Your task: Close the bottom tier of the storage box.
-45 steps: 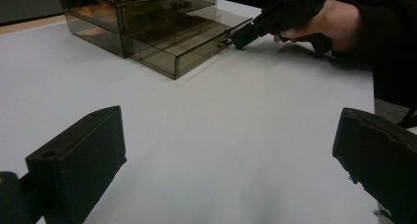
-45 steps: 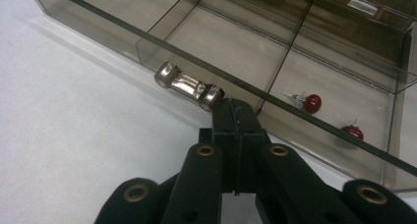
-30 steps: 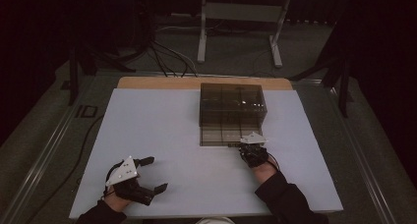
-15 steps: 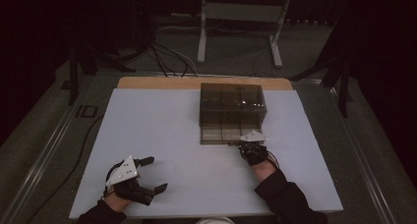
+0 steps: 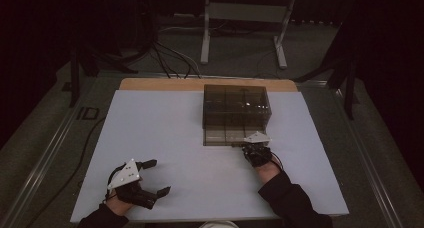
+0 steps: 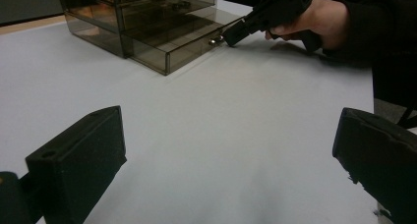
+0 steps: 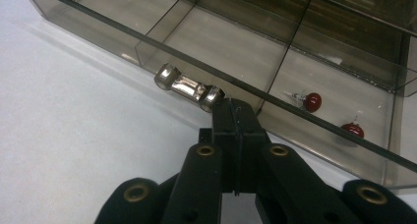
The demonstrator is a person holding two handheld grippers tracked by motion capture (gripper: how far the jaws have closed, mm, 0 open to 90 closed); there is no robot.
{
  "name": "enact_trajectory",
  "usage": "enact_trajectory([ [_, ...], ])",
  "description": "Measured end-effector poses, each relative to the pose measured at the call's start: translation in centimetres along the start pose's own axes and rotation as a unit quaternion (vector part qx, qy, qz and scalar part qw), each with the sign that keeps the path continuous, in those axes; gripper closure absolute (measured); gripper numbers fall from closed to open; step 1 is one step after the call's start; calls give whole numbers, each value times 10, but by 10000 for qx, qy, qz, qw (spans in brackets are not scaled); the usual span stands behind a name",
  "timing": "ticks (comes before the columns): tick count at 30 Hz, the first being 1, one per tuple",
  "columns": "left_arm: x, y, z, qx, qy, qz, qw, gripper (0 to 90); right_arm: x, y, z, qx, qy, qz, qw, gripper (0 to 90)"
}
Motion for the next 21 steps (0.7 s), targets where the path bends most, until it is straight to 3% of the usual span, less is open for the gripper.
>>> enact_trajectory([
  [21, 0, 0, 0, -4, 12, -5, 10000, 7, 6, 1, 3, -23, -9, -8, 10000, 899],
])
Point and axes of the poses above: each handheld gripper's, and its own axes: z roughly forward along the jaws, x roughly out of its top, y roughly to its right, the point moved 2 cm from there along z, roughly forward along the jaws, and after that the axes turned 11 degrees about -y, right-handed, at the moved point
